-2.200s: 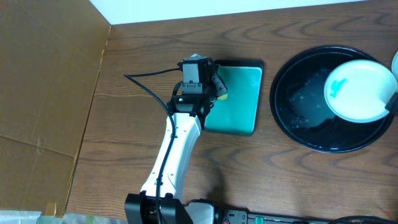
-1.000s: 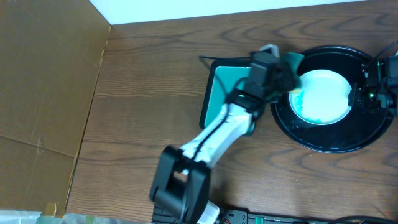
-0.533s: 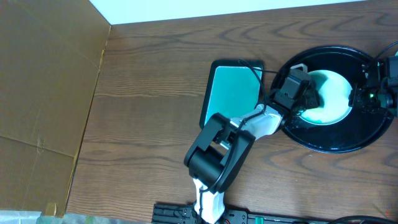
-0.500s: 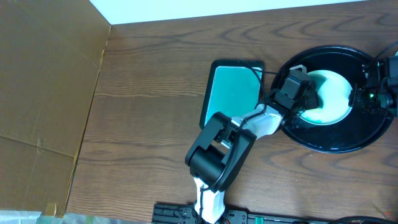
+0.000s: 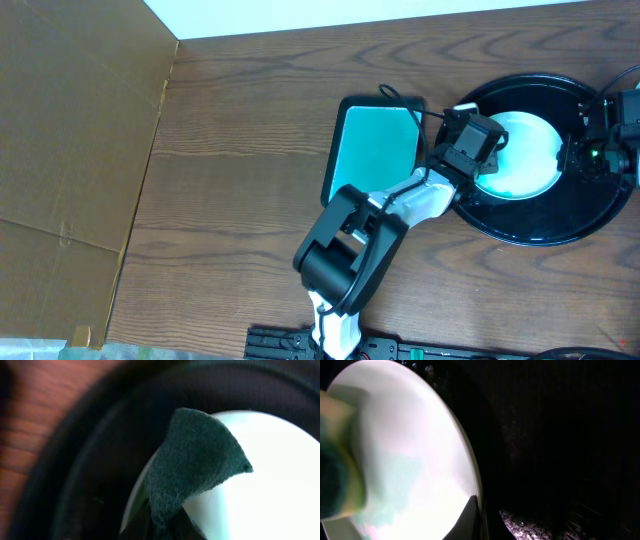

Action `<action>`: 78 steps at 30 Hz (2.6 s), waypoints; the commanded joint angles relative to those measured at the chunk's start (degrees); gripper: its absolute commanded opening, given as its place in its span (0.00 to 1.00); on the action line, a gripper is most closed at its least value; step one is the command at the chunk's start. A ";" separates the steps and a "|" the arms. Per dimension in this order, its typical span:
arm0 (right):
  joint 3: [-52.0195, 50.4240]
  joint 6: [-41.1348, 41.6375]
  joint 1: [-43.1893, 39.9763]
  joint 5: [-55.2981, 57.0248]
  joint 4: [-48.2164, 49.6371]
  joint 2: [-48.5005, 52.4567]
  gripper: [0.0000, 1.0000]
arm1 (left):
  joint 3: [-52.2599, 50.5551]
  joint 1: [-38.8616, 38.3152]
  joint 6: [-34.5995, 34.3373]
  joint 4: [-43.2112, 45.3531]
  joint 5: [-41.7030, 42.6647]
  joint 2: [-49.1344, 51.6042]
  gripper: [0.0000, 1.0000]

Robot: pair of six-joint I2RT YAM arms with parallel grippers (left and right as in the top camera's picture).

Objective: Clean dirty plates on tray and stack at the side

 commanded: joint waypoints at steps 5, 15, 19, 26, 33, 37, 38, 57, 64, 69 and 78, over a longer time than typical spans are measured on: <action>0.70 -0.66 0.39 2.10 -0.59 0.48 0.01 | -0.79 2.05 -5.33 3.15 9.88 -8.04 0.07; 0.70 -0.22 0.42 2.10 -0.44 0.48 0.01 | -0.79 -2.89 -10.14 6.80 17.40 -1.68 0.07; 0.70 -0.22 0.42 2.08 -0.63 0.48 0.01 | -0.79 -3.28 -10.16 8.37 17.25 1.38 0.08; 0.70 -0.20 0.42 2.08 -0.76 0.48 0.01 | -0.79 -2.10 -1.25 6.88 7.41 3.02 0.07; 0.70 -0.20 0.42 2.10 -1.33 0.48 0.01 | -0.76 -0.98 10.82 3.65 -11.56 0.98 0.07; 0.70 -0.20 0.42 2.10 -1.22 0.48 0.01 | -0.76 -1.33 10.88 3.65 -11.45 -4.70 0.07; 0.70 -0.22 0.42 2.08 -1.14 0.48 0.01 | -0.76 -1.42 10.84 3.61 -11.21 -6.75 0.07; 4.66 -13.29 7.39 18.53 -5.46 -11.93 0.01 | -0.90 17.29 3.78 -19.98 -10.82 -24.28 0.07; 5.92 -18.75 13.31 33.86 -6.05 -18.16 0.01 | -0.94 25.53 3.76 -21.14 0.13 -15.80 0.07; 5.92 -24.44 16.55 43.71 -5.90 -19.91 0.01 | -0.94 27.26 3.78 -20.65 0.46 -9.35 0.08; 5.92 -43.08 24.41 64.32 2.03 -20.00 0.01 | -0.74 27.23 3.78 -20.28 0.98 -8.33 0.31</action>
